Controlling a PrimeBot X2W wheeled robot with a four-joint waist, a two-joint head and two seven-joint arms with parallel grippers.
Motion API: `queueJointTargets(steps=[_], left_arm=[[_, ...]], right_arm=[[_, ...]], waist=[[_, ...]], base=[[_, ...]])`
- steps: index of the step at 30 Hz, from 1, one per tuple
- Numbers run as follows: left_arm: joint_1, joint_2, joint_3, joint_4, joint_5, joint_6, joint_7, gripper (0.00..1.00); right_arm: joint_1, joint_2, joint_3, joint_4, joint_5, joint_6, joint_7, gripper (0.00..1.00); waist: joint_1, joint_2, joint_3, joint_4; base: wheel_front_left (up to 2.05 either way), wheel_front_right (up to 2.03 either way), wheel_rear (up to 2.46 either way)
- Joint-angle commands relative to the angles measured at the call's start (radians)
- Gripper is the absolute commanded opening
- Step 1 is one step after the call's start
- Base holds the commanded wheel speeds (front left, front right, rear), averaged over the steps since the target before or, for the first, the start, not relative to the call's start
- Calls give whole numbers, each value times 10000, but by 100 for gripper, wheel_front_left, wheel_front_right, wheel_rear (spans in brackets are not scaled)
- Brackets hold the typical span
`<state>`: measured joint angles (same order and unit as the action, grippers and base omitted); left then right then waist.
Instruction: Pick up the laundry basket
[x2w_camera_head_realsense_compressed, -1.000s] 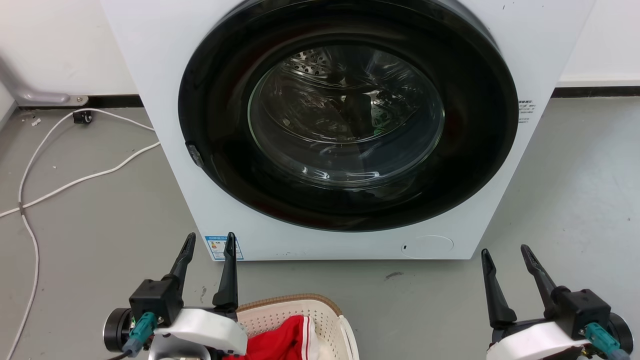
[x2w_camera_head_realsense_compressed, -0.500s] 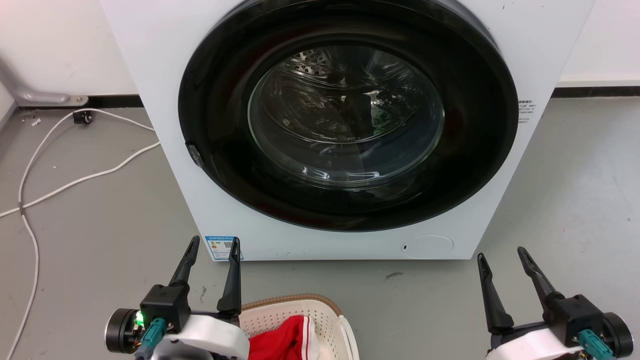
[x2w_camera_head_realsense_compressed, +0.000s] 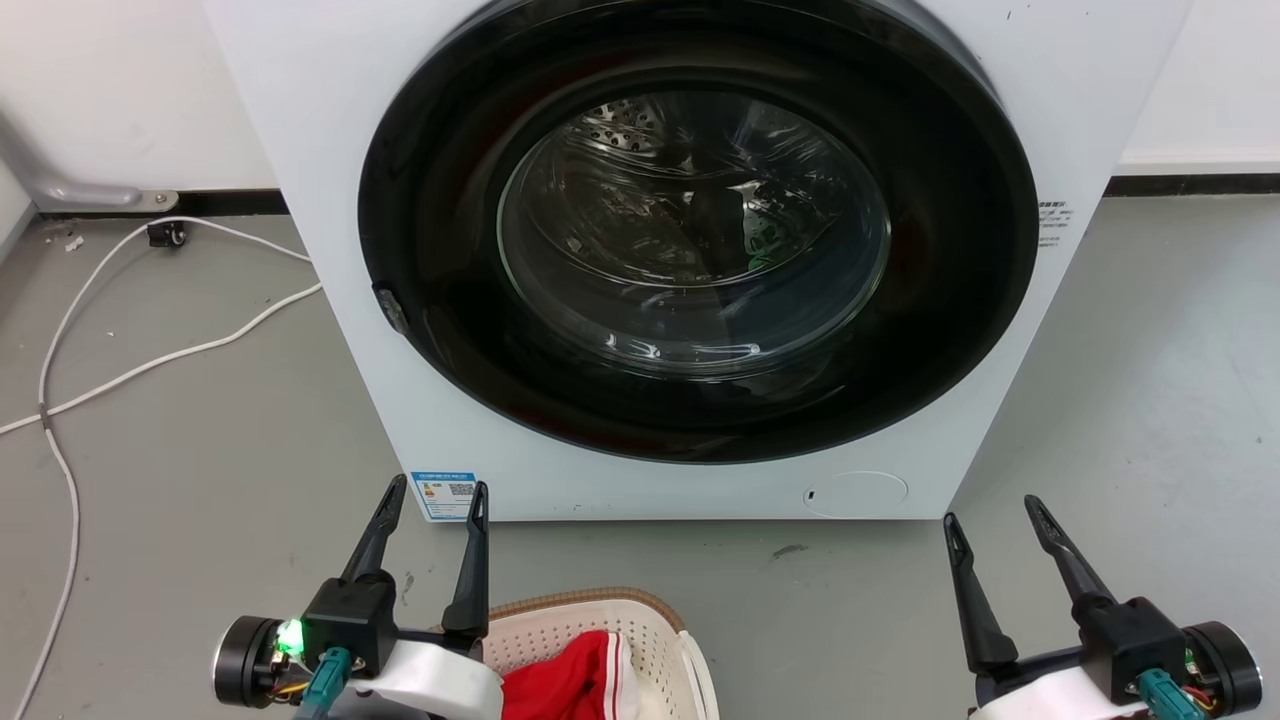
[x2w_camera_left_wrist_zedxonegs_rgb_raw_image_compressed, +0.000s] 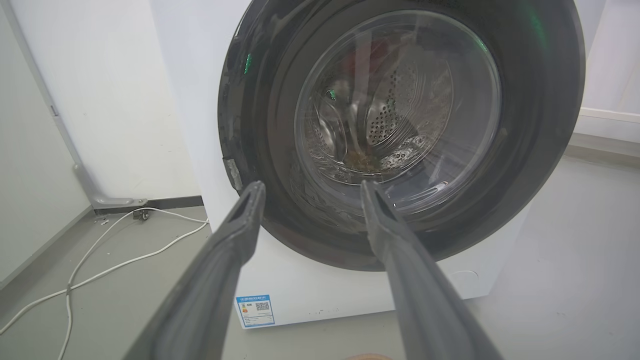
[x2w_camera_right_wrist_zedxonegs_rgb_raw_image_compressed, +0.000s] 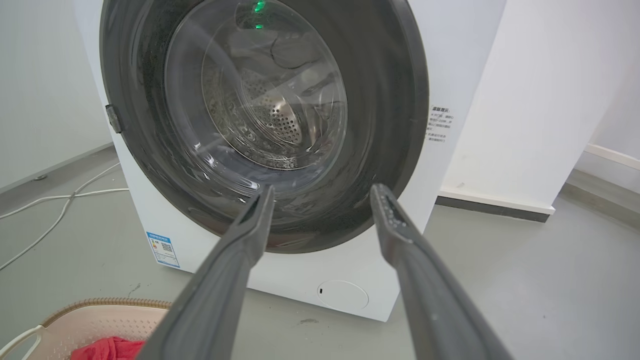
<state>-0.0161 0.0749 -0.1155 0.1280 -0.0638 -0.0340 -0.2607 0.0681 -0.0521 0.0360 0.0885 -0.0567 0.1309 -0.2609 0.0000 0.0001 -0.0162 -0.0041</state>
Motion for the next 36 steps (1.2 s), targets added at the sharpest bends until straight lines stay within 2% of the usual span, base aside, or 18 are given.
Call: queueJointTargets(steps=[1,20,27,36], left_arm=[[87,-43,48,14,34,-3,-59,100],[94,-185,308,354,-4,-46,-49,100],[0,-193,591,1047,-77,74,-49,100],[-498,-183,1072,2178,-278,83,-49,100]], right_arm=[[122,32,17,-16,-54,-3,-63,100],[56,32,199,425,559,-3,3,100],[-266,32,725,1064,897,-3,216,100],[-1137,27,2034,2546,1558,-3,478,100]], waist=[[0,-1,-1,5],[0,-1,88,86],[0,-1,529,213],[0,-1,1700,342]], base=[[0,0,0],[0,0,0],[0,0,0],[0,0,0]])
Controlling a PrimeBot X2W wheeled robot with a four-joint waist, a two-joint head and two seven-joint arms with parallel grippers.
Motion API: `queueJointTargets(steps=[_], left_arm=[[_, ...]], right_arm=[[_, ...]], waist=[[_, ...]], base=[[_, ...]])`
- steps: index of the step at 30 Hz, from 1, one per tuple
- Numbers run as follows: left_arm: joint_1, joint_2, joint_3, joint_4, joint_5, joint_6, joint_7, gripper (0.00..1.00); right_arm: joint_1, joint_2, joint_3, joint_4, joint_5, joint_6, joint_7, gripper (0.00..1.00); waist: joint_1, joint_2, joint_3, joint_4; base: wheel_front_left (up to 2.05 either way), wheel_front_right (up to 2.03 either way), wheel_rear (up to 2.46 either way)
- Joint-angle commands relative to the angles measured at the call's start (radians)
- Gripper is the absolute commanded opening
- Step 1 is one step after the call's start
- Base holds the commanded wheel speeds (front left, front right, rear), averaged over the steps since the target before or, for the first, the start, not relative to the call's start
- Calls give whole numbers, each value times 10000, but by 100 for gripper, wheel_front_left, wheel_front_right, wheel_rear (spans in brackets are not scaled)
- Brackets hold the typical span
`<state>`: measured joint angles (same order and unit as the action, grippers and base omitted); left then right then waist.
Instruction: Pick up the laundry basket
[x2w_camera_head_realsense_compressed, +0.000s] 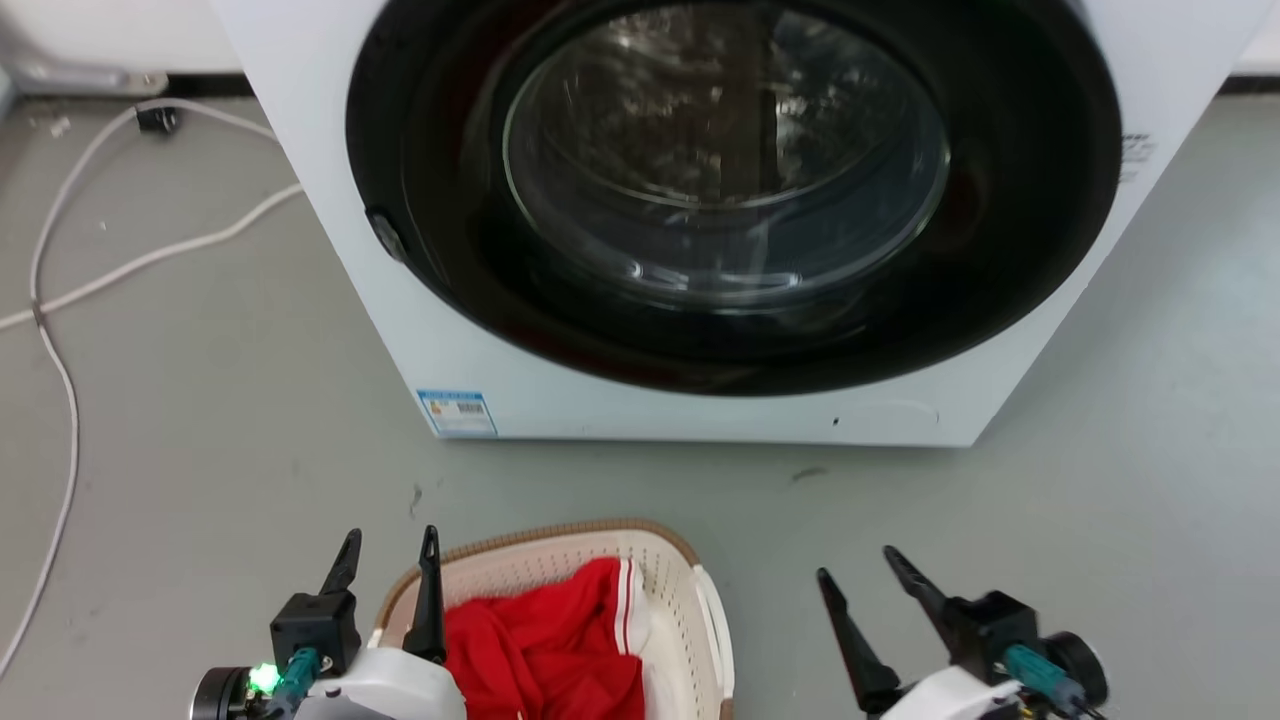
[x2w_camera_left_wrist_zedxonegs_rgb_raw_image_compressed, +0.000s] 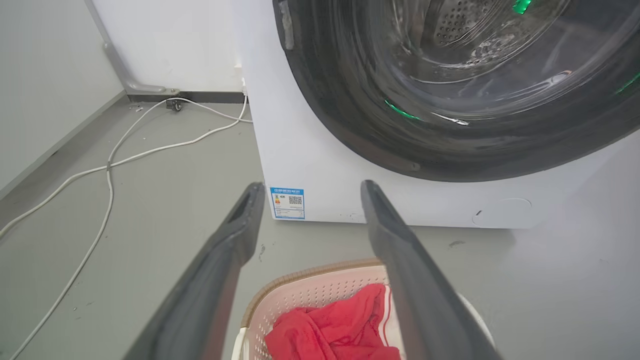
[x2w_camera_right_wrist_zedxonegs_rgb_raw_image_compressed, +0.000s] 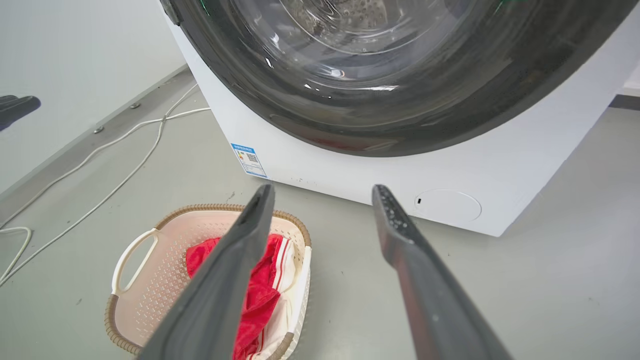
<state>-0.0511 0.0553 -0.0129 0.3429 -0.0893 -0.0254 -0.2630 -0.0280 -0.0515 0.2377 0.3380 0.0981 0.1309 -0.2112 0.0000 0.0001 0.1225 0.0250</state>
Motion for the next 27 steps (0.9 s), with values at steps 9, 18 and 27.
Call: queueJointTargets(steps=[9,18,27], left_arm=[[-694,51,432,925,-154,-88,-25,100],[-1718,256,842,2534,-456,-411,-25,100],[-3063,930,910,4756,-720,-783,-27,100]], right_arm=[[-1419,17,842,1582,653,-3,-164,100],[-3269,17,1675,3549,1321,-3,-320,100],[-5135,14,3510,5199,2842,-3,-271,100]], waist=[[0,-1,1681,139],[0,-1,3297,188],[0,-1,4596,-180]], base=[[0,0,0],[0,0,0],[0,0,0]])
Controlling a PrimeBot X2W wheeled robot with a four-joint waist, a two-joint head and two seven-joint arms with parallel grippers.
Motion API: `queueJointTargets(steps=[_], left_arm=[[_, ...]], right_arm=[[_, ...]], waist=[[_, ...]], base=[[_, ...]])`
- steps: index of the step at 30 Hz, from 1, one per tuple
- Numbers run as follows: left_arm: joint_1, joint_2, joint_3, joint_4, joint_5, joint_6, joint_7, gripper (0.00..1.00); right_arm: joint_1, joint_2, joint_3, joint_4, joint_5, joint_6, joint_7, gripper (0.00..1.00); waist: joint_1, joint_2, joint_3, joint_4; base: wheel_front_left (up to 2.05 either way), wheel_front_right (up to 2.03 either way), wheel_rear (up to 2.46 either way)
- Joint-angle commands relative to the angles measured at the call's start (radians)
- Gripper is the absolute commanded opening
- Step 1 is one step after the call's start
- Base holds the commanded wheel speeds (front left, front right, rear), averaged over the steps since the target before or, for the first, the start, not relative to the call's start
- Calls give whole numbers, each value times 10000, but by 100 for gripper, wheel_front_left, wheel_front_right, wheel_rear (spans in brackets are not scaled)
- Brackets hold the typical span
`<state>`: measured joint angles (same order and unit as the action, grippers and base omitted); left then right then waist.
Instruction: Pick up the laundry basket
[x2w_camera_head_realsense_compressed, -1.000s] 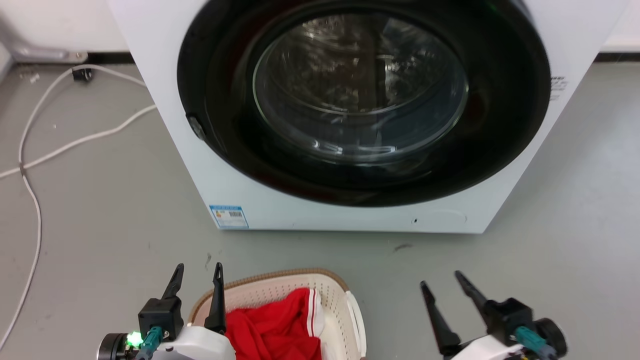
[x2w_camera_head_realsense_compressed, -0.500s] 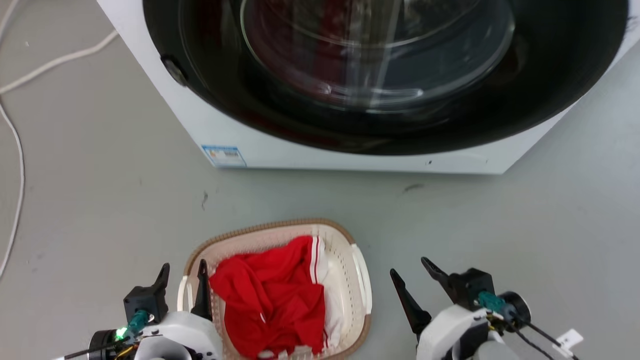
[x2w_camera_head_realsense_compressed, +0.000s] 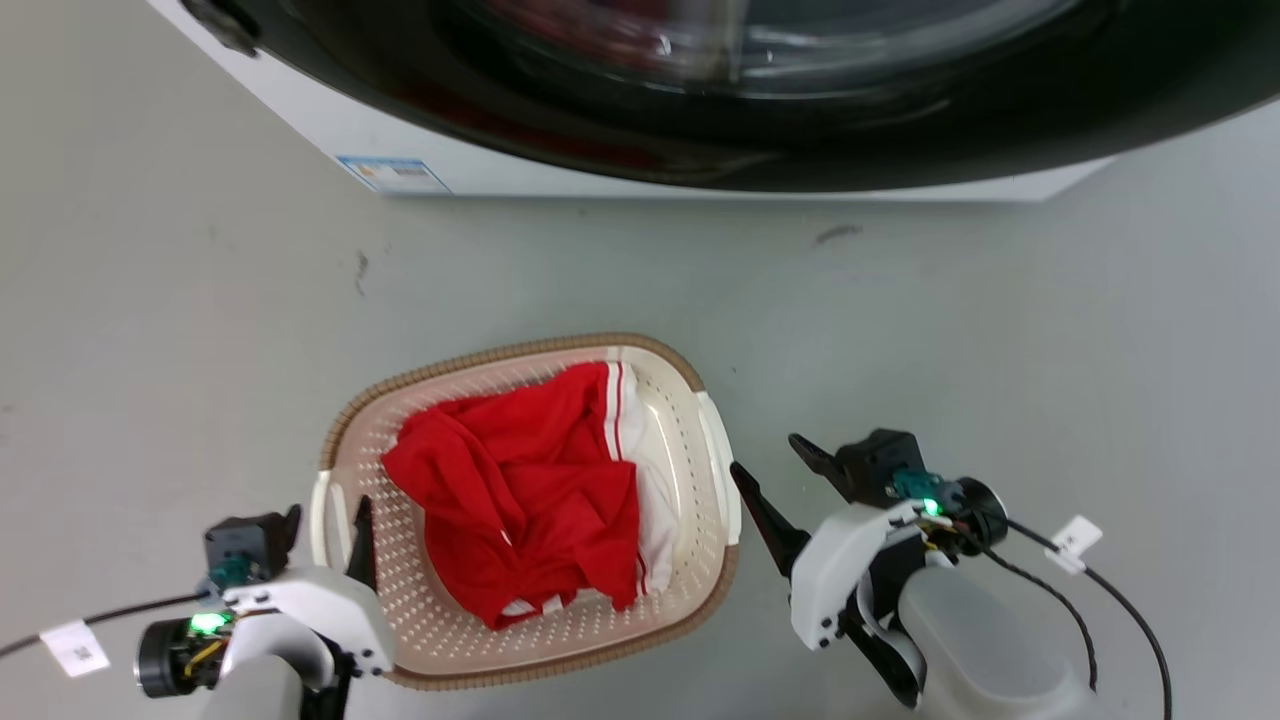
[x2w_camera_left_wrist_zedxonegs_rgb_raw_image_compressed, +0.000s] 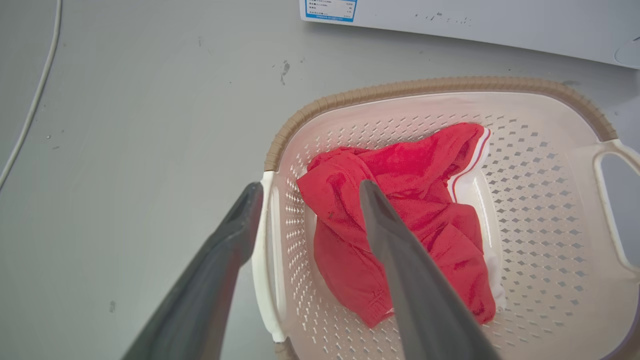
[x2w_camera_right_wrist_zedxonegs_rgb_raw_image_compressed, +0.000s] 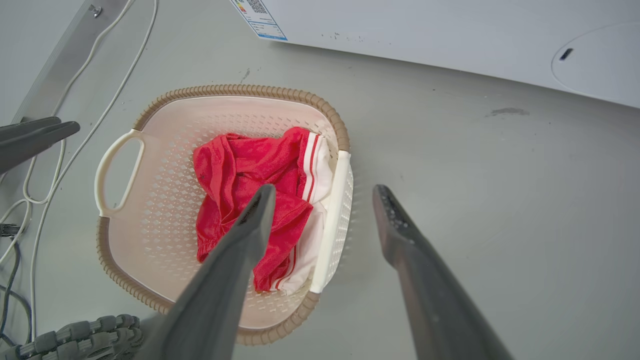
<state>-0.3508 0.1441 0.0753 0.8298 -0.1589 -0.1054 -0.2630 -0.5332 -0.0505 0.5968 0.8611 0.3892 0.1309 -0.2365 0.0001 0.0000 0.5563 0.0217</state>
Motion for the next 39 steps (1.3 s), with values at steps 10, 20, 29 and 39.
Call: queueJointTargets(steps=[10,20,29,39], left_arm=[[-1418,1027,54,1907,-475,-177,231,100],[-2202,1603,-185,2825,-795,-238,462,100],[-2800,1633,-599,3186,-1136,-245,559,100],[-3406,1436,-1080,3496,-1388,-246,526,100]], right_arm=[[-1441,8,1953,717,1985,-3,336,100],[-2515,6,3320,1109,3320,-3,471,100],[-3283,6,4448,1145,4237,-3,570,100],[-3859,6,5275,1532,4861,-3,546,100]], waist=[[-1,0,1151,-581],[-1,0,1876,-781],[-1,0,2527,-673],[-1,0,3058,-328]], base=[[0,0,0],[0,0,0],[0,0,0],[0,0,0]])
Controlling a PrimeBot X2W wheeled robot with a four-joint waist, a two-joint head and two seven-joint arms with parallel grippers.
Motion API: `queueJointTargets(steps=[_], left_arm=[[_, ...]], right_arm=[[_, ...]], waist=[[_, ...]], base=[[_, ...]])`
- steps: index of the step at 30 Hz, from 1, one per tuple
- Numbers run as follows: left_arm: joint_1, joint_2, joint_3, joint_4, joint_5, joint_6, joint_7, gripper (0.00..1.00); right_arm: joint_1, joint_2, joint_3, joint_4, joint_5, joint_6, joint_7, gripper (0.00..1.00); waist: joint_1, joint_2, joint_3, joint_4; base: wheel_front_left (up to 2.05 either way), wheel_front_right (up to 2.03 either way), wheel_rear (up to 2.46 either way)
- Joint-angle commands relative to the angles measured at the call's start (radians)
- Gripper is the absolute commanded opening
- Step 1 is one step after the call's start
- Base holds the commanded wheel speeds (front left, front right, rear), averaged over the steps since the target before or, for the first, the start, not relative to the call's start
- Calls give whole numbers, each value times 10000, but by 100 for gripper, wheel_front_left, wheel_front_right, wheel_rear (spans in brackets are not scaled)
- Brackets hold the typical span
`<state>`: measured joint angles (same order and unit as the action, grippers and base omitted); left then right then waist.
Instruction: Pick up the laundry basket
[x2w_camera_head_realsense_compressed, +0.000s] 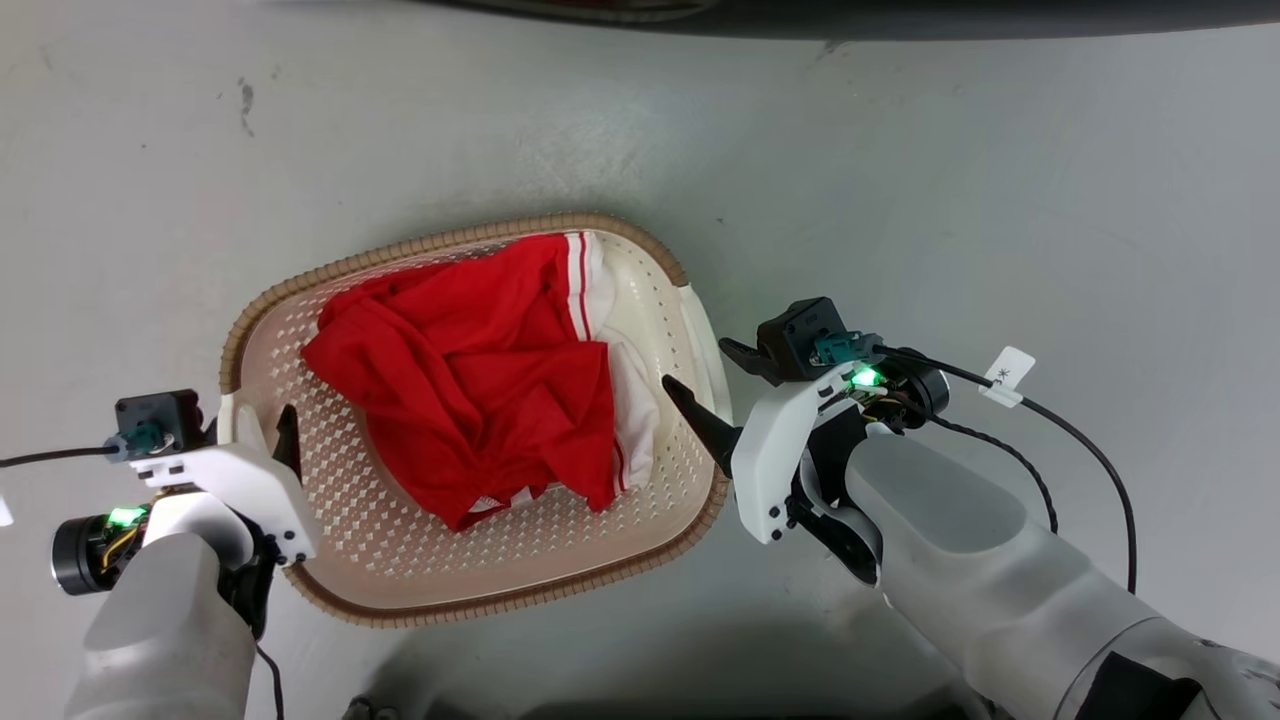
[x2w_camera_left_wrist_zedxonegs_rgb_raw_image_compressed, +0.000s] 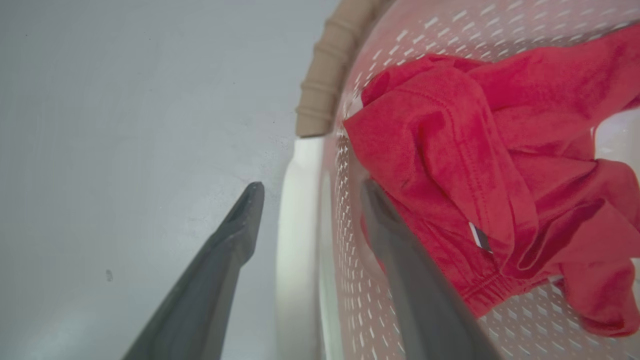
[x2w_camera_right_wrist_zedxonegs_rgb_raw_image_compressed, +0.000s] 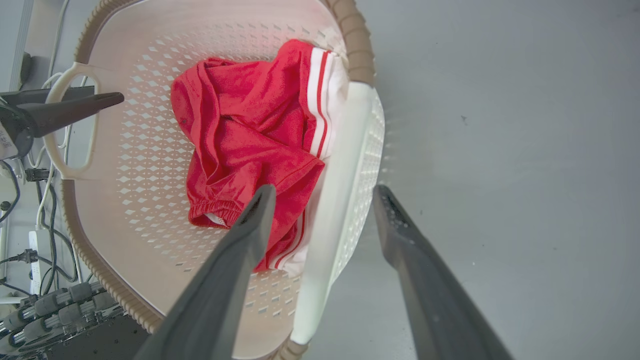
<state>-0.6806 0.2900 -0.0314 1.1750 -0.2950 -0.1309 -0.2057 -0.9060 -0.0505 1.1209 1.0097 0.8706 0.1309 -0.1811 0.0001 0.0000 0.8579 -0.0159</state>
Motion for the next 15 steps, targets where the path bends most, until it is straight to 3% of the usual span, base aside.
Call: queueJointTargets(steps=[1,7,8,9,15], left_arm=[[-160,-60,-85,72,-61,7,-33,100],[-356,-195,-543,175,-343,8,238,100],[-385,-226,-635,159,-426,8,292,84],[-406,-241,-731,135,-515,8,352,0],[-374,-218,-1230,-34,-1054,14,342,0]], right_arm=[[-178,2,105,111,71,-3,35,100],[-315,6,326,360,456,-3,253,100],[-329,5,333,408,544,-3,335,53],[-300,6,358,417,655,-3,425,0],[-365,43,656,438,1032,15,507,0]], waist=[[-1,0,66,79],[-1,0,235,182],[-1,0,257,193],[-1,0,275,204],[-1,0,300,181]], base=[[0,0,0],[0,0,0],[0,0,0],[0,0,0],[0,0,0]])
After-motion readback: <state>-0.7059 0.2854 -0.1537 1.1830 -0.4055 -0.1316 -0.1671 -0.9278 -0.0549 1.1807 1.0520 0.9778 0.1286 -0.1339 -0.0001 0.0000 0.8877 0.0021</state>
